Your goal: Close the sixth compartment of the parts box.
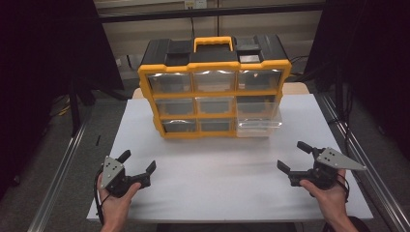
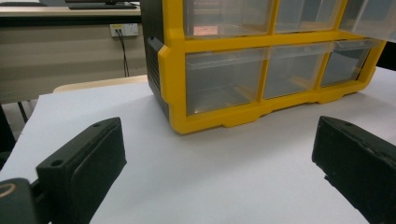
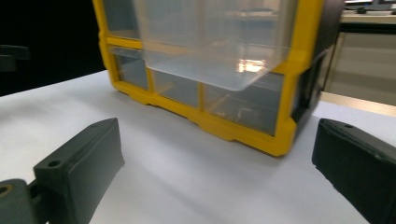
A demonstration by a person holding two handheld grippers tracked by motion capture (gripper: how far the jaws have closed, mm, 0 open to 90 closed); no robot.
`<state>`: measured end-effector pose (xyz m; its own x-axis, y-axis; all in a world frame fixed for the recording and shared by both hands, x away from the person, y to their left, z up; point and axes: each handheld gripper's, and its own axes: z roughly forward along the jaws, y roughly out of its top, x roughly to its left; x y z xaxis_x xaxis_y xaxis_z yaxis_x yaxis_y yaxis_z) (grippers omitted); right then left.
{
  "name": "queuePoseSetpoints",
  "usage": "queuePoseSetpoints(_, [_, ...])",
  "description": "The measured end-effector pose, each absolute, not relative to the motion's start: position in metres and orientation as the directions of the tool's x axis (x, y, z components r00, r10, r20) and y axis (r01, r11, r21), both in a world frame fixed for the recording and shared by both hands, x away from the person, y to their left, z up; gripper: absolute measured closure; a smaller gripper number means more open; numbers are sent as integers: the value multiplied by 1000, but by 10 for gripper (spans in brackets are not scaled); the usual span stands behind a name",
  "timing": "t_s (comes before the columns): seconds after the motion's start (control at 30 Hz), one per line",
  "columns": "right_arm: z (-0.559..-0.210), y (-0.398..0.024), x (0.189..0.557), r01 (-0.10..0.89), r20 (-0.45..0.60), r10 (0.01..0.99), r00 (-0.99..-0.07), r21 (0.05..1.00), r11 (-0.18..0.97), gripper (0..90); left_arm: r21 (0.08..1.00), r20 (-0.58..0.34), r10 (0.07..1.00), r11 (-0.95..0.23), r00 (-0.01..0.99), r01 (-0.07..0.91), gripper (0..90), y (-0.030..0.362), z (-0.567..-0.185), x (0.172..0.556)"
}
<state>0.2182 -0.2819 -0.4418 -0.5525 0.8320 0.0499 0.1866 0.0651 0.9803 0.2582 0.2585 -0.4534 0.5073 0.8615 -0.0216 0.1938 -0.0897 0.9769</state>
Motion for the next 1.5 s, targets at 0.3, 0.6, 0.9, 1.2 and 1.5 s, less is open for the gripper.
queuePoseSetpoints(0.3, [-437, -265, 214, 173, 45, 803, -594, 982, 73, 33, 977, -24, 867, -85, 498, 194, 30, 259, -453, 258])
queuePoseSetpoints(0.6, [-434, -256, 212, 158, 53, 771, -634, 986, 63, 94, 977, -29, 870, -78, 492, 197, 30, 260, -452, 257])
queuePoseSetpoints(0.9, [-427, -241, 216, 161, 61, 734, -676, 985, 66, 186, 978, -39, 870, -68, 491, 198, 31, 262, -452, 257])
queuePoseSetpoints(1.2, [-422, -226, 227, 144, 53, 701, -711, 987, 72, 276, 977, -30, 869, -78, 493, 198, 32, 260, -453, 258])
queuePoseSetpoints(1.5, [-425, -219, 228, 147, 66, 681, -729, 987, 63, 435, 977, -30, 874, -77, 485, 199, 34, 260, -453, 258])
